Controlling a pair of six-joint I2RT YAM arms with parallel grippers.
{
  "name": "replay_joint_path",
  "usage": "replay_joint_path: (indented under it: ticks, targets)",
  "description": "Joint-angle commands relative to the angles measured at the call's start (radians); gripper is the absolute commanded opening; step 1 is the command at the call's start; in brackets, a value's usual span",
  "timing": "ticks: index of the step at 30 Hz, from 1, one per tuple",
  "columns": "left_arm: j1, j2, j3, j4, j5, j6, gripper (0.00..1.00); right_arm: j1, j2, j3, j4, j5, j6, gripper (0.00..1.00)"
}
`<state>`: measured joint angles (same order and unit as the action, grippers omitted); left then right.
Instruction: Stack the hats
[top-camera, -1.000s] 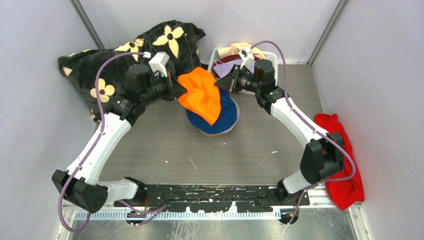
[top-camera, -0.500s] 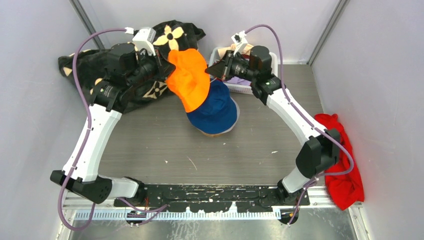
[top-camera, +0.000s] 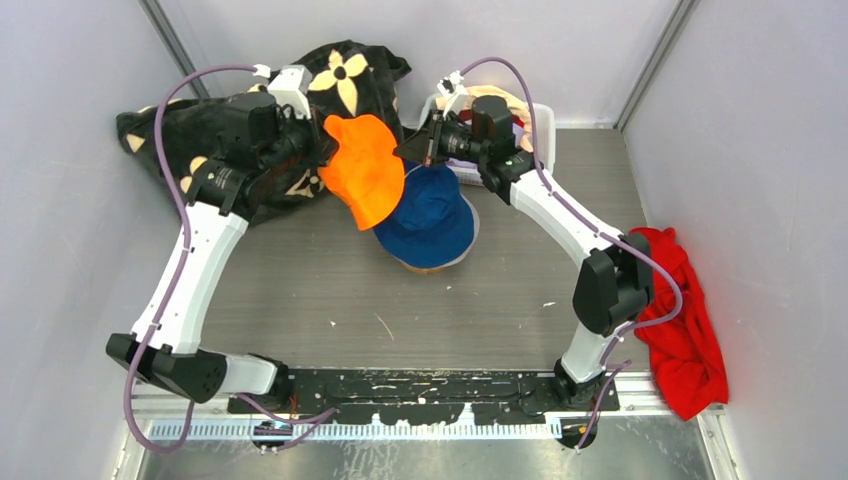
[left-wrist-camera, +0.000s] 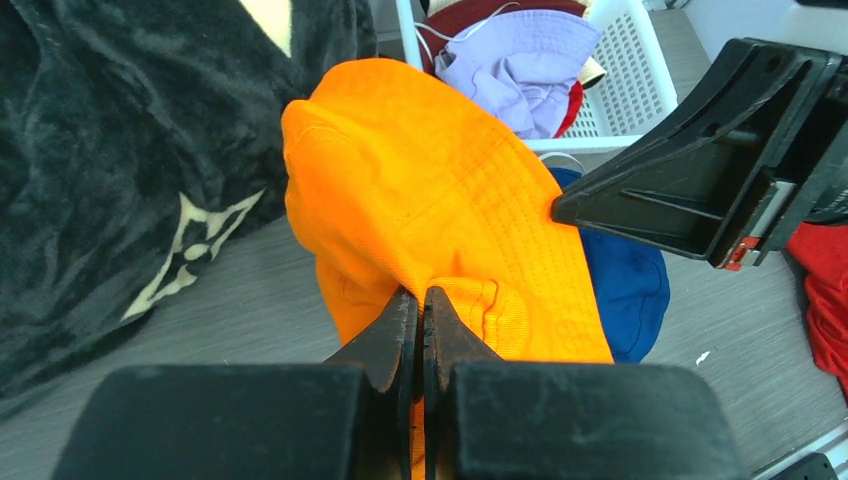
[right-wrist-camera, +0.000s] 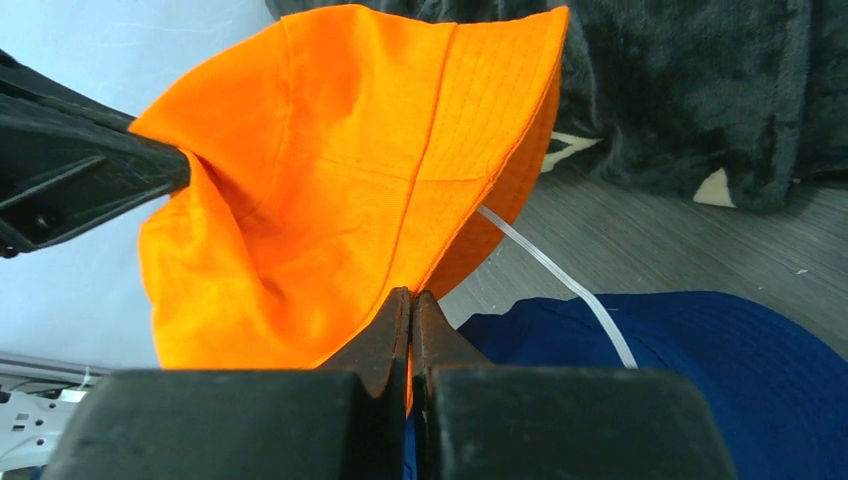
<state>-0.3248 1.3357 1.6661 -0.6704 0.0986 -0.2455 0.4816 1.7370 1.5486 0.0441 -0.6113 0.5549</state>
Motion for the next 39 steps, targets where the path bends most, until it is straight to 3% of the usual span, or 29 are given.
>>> replay_joint_path:
  ticks: [1, 12, 17, 21, 39]
  targets:
    - [0.007, 0.039, 0.002, 0.110, 0.057, -0.001, 0.00, -0.032, -0.026, 0.042, 0.048, 0.014, -0.009, 0.01]
    - [-0.043, 0.136, 0.022, 0.189, 0.176, -0.066, 0.02, -0.212, -0.156, -0.144, 0.060, -0.014, -0.007, 0.01]
    - [-0.088, 0.126, 0.029, 0.193, 0.163, -0.070, 0.31, -0.257, -0.257, -0.240, 0.022, -0.006, -0.020, 0.01]
    - [-0.098, 0.107, 0.028, 0.184, 0.164, -0.075, 0.44, -0.264, -0.333, -0.322, -0.007, 0.016, -0.029, 0.01]
    - [-0.174, 0.078, 0.044, 0.175, 0.213, -0.083, 0.52, -0.263, -0.503, -0.509, -0.097, 0.062, -0.050, 0.01]
